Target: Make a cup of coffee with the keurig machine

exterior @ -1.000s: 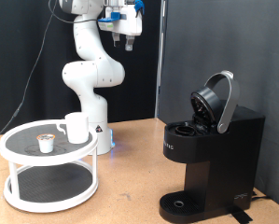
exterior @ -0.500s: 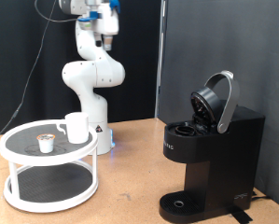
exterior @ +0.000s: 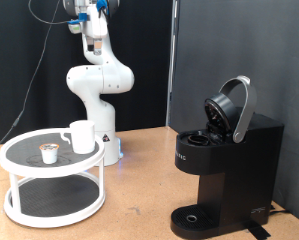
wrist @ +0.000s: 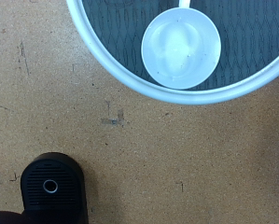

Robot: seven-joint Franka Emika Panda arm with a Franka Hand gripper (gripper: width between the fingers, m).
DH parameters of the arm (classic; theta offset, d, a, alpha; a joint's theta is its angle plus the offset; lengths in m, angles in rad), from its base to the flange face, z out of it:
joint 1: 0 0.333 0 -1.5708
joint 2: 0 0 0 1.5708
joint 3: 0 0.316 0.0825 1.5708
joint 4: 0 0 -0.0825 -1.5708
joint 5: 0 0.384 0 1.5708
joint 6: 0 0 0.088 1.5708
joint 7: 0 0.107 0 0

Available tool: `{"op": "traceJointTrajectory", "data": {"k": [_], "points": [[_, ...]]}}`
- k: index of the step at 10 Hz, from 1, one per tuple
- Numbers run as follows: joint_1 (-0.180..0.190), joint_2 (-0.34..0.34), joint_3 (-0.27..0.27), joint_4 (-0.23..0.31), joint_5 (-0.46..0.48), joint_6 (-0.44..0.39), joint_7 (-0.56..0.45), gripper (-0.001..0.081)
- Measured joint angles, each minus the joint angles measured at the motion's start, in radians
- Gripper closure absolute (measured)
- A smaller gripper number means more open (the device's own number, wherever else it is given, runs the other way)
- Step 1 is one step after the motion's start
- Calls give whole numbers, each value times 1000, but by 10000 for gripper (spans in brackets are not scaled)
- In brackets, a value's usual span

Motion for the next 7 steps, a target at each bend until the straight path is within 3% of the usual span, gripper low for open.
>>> {"op": "traceJointTrajectory", "data": {"k": [4,7], "points": [[-43,42,-82,-2,-61,63,-21,72],[-50,102,-159,31,-90,89,-96,72]]}}
